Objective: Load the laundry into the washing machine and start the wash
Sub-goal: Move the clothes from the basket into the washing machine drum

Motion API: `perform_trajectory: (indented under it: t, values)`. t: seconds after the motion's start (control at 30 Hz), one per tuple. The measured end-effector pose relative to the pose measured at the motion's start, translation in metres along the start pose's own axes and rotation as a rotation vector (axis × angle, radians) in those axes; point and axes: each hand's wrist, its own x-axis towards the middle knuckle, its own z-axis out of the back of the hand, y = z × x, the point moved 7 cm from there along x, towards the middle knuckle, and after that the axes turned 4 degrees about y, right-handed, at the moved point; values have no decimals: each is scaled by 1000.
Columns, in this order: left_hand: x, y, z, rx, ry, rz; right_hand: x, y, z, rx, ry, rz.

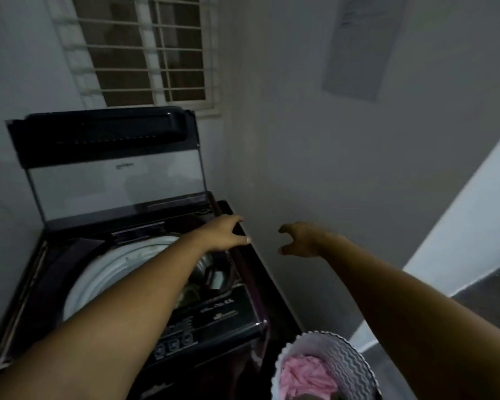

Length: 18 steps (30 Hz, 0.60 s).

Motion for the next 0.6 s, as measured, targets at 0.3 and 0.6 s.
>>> perform_trajectory:
  t: [0.3, 0.6]
  values:
    - [45, -96, -147, -38, 191, -34, -53, -150, -73, 151, 37, -94]
    - [67, -85, -308, -78, 320, 56, -61, -226, -224, 370, 181, -151]
